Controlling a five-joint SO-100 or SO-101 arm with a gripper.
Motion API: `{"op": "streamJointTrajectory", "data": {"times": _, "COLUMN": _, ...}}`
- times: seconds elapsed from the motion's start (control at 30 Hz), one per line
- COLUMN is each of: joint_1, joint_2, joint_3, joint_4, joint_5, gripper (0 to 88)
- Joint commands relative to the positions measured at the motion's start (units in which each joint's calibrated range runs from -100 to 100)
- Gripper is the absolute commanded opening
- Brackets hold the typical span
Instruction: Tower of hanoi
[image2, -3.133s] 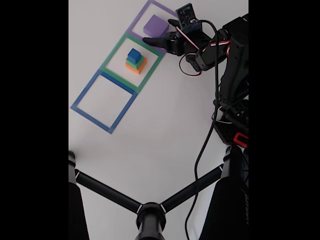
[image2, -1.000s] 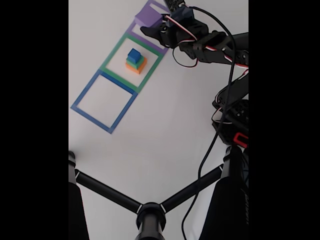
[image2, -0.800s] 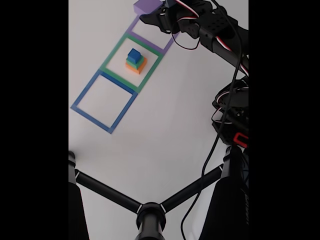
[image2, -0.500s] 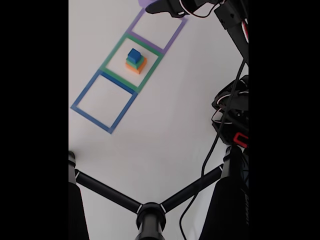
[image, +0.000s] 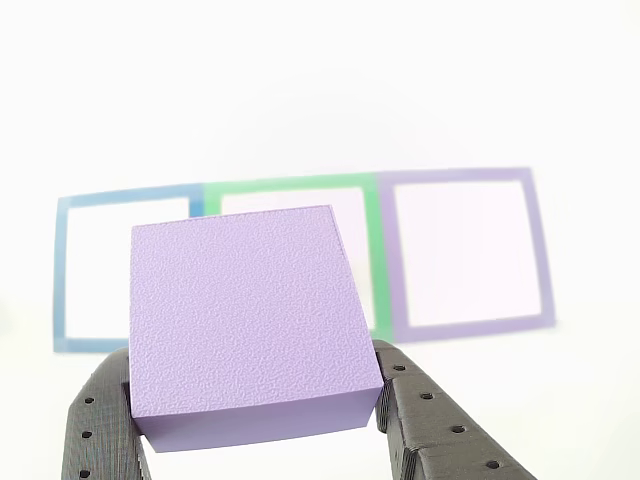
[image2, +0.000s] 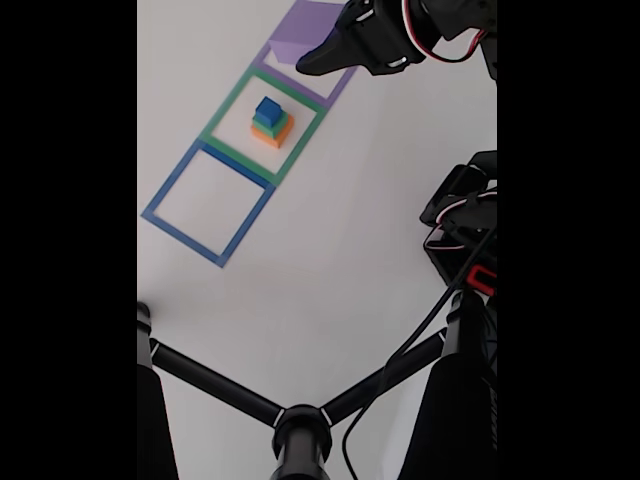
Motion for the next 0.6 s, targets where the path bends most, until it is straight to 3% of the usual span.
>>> {"op": "streamJointTrajectory", "data": {"times": 0.0, "joint_1": -4.84, "joint_2": -1.99, "joint_3": -2.77, "joint_4": 0.55, "joint_5": 0.0, "gripper": 15.9}}
{"op": "streamJointTrajectory", "data": {"times": 0.37, "joint_1": -15.29, "joint_2": -1.1, "joint_3": -0.96, "joint_4": -2.2, "joint_5": 0.0, "gripper": 15.6}}
{"op": "streamJointTrajectory", "data": {"times": 0.57, "joint_1": -18.16, "joint_2": -1.74, "joint_3": 12.59, "joint_4": -14.26, "joint_5": 0.0, "gripper": 15.6}}
